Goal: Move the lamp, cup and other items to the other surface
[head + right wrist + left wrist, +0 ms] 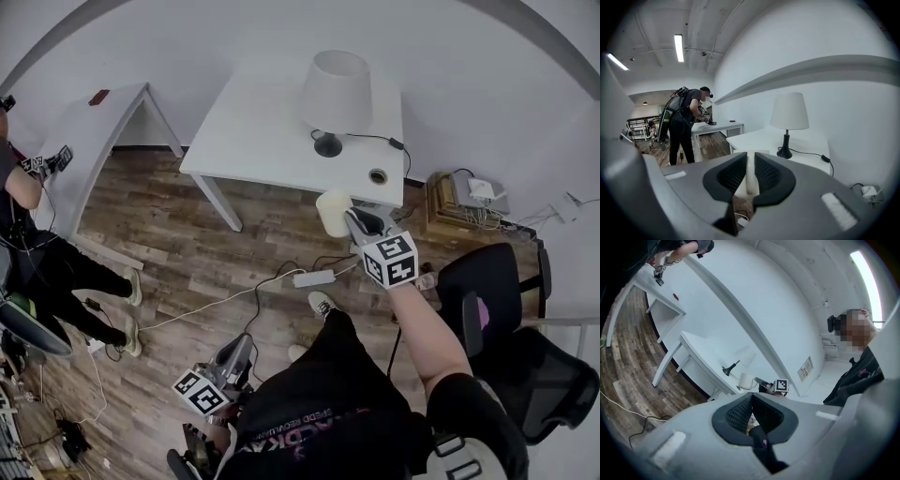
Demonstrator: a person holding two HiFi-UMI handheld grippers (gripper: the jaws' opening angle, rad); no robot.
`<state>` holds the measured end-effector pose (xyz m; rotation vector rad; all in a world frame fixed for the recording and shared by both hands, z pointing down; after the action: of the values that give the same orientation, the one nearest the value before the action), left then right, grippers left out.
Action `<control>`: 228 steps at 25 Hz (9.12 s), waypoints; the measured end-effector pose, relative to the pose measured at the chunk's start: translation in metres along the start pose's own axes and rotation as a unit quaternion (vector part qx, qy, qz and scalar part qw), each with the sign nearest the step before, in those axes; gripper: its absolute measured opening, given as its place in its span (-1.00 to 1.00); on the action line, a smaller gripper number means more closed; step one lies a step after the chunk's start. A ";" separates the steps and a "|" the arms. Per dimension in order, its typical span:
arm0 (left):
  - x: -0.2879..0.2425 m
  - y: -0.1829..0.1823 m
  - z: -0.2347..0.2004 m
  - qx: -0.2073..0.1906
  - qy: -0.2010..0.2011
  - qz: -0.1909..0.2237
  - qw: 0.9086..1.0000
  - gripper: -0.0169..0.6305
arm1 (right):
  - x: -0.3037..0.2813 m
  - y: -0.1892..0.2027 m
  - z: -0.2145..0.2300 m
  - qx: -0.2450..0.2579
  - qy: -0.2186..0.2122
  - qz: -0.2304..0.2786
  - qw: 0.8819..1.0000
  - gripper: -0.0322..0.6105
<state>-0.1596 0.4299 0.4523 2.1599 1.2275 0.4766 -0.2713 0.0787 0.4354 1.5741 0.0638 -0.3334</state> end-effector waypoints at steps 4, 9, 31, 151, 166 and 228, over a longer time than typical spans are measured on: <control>-0.017 0.004 0.008 -0.001 0.026 -0.025 0.999 -0.95 | 0.032 0.010 0.021 -0.011 0.038 -0.005 0.999 -0.73; -0.047 0.019 0.022 -0.001 0.065 -0.059 0.996 -0.95 | 0.076 0.017 0.052 -0.025 0.089 -0.001 0.996 -0.74; -0.212 0.215 0.184 0.021 0.188 -0.235 0.953 -0.95 | 0.414 0.124 0.278 -0.102 0.319 -0.039 0.942 -0.74; -0.086 0.162 0.144 0.076 0.125 -0.104 0.984 -0.95 | 0.274 0.085 -0.141 -0.231 -0.257 -0.093 0.934 -0.89; -0.052 0.145 0.130 0.076 0.122 -0.095 0.985 -0.95 | 0.259 0.091 -0.186 -0.210 -0.268 -0.110 0.934 -0.89; -0.022 0.096 0.082 0.083 0.079 -0.019 0.993 -0.95 | 0.205 0.070 -0.200 -0.218 -0.258 -0.092 0.937 -0.89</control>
<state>-0.0619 0.3465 0.4533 2.2688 1.4380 0.5562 -0.0243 0.2389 0.4507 1.0057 -0.1175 -0.8156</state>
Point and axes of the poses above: the fingertips, and each gripper's own axes: x backward along the fingers, z to its right, y out of its underside, the point moved 3 cm from there along x, backward along the fingers, and after that the axes turned 9 degrees about z, right-handed, at the moved point
